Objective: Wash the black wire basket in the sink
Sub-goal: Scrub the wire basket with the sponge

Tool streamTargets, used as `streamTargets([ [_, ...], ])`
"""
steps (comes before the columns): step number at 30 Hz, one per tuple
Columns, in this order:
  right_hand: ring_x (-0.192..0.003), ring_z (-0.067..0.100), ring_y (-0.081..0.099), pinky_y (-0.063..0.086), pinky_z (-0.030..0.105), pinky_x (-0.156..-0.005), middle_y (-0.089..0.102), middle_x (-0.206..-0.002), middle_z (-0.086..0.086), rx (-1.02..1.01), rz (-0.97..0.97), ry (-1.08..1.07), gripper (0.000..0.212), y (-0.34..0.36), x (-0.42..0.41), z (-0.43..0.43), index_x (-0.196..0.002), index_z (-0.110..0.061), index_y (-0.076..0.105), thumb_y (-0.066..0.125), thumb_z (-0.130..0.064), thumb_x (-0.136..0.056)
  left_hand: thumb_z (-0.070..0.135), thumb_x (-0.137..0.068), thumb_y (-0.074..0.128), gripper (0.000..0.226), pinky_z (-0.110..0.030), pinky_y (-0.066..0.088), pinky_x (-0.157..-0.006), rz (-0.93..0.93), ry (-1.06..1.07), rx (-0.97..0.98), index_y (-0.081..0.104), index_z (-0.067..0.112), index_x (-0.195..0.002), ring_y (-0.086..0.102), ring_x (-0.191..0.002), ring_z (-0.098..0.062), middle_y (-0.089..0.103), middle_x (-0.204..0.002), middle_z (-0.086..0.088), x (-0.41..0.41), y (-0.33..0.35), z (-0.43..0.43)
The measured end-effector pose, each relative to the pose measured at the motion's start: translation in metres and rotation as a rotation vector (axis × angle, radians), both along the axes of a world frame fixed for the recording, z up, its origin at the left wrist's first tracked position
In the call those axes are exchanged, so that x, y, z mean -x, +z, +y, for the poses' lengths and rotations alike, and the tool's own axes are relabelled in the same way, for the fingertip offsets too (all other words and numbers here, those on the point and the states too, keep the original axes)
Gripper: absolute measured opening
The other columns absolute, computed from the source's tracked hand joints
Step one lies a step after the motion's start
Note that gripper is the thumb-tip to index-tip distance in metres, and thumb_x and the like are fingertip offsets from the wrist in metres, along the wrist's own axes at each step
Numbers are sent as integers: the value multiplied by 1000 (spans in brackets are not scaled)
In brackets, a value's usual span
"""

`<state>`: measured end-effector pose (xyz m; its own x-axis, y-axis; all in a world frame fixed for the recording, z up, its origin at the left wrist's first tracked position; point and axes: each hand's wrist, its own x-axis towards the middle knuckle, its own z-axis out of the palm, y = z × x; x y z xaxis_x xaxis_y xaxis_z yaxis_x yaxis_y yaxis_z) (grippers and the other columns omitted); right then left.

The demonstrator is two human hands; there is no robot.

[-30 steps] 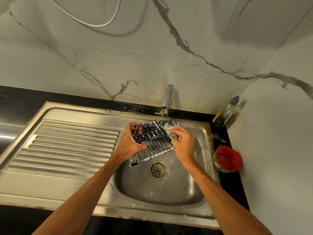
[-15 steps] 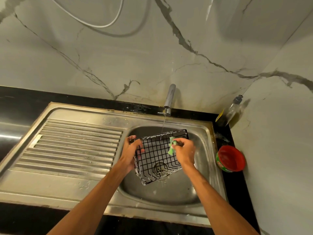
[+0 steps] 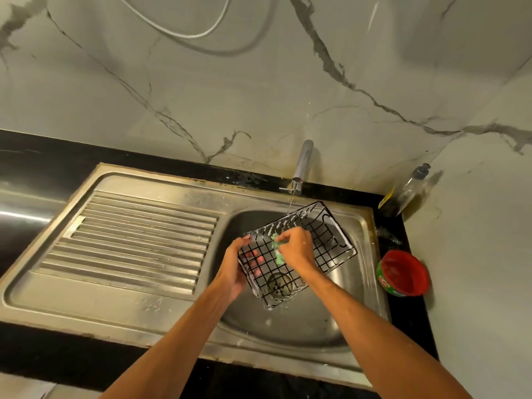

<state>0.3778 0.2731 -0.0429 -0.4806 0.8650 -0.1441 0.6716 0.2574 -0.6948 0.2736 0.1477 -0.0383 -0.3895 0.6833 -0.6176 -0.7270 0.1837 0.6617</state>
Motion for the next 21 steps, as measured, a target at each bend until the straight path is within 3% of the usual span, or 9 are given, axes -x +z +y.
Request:
streamTargets([
  [2,-88,9,64,59,27,-76,70,-97,0,-24,0,50,11,3,3,-3,-90,-9,73,72,-1,-84,36,-93,53,29,-37,48,-67,-2,-3,-12,67,17,-111,64,-79,-22,68,-92,-11,-2,2,3],
  [5,-86,5,63,58,21,-71,71,-102,1,47,-65,244,13,-1,3,-20,-95,-10,74,75,-5,-83,37,-94,54,29,-35,48,-66,15,-7,-7,64,17,-112,61,-78,-21,68,-88,-7,-6,6,7],
  [7,-88,7,65,58,22,-74,71,-105,2,136,-74,220,15,2,-1,-17,-96,-10,74,75,-3,-83,37,-95,53,29,-34,48,-65,20,-4,-2,64,17,-113,60,-79,-21,67,-90,-7,-8,4,6],
  [10,-83,8,66,59,24,-75,72,-103,7,394,203,-199,21,20,-3,7,-98,-5,73,69,8,-82,39,-96,52,33,-34,47,-66,13,0,-7,66,15,-115,59,-79,-19,66,-92,-7,-12,2,2],
  [12,-76,13,69,60,23,-68,72,-100,11,639,532,-567,26,34,3,17,-101,-2,70,67,13,-81,38,-96,53,33,-35,46,-69,-17,2,-26,70,14,-111,57,-77,-18,66,-90,-7,-16,4,1],
  [14,-75,19,70,56,17,-53,71,-100,15,812,805,-802,29,44,11,18,-108,0,67,66,14,-82,34,-96,55,28,-35,45,-70,-41,11,-49,70,14,-107,57,-78,-18,65,-91,-7,-21,6,0],
  [17,-73,23,69,50,18,-41,67,-104,19,904,920,-880,27,45,18,10,-112,2,66,63,10,-87,26,-89,66,31,-37,46,-72,-11,49,-91,56,15,-116,58,-85,-20,61,-102,-9,-34,4,-5],
  [19,-64,19,65,59,33,-54,65,-99,17,952,894,-820,16,45,22,2,-107,-3,65,66,-4,-91,27,-72,78,57,-41,46,-77,18,43,-103,52,16,-122,57,-90,-22,62,-104,-9,-45,2,-10],
  [21,-78,24,66,57,34,-52,64,-103,15,907,811,-759,29,44,26,-5,-108,-8,62,77,-16,-85,28,-52,84,82,-46,44,-90,36,21,-99,50,22,-126,56,-98,-25,64,-106,-11,-56,-3,-17],
])
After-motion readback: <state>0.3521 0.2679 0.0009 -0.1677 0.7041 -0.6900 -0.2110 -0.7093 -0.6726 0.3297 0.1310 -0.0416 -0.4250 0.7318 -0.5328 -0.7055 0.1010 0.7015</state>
